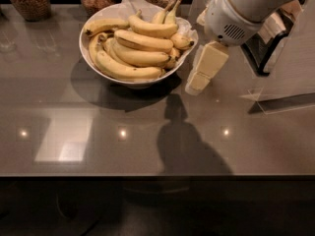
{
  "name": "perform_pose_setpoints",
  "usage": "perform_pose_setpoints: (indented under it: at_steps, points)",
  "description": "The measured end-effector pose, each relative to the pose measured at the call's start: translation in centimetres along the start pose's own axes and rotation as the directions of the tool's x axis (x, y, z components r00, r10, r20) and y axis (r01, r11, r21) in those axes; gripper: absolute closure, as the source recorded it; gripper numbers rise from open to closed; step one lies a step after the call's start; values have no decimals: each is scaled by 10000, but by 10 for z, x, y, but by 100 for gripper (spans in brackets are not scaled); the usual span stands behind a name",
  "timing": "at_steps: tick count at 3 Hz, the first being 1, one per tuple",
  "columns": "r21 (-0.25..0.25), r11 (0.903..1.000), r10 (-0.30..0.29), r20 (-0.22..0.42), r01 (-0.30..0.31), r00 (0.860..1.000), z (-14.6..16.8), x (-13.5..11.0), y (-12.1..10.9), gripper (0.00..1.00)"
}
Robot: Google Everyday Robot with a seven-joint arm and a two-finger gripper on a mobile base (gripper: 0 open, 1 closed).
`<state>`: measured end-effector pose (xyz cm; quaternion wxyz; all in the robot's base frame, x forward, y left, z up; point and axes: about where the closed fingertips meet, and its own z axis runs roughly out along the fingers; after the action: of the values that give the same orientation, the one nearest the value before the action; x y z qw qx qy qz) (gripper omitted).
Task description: Pick banana from white bowl
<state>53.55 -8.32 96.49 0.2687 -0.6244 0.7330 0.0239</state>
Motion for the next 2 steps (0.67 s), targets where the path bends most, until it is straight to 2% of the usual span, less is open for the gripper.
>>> perform_pose_setpoints:
  at_steps: [1,2]
  points:
    - [263,9994,202,210,-208,9996,3,-4,-6,0]
    - [335,9982,468,1060,-506,9933,19,-29,-22,0]
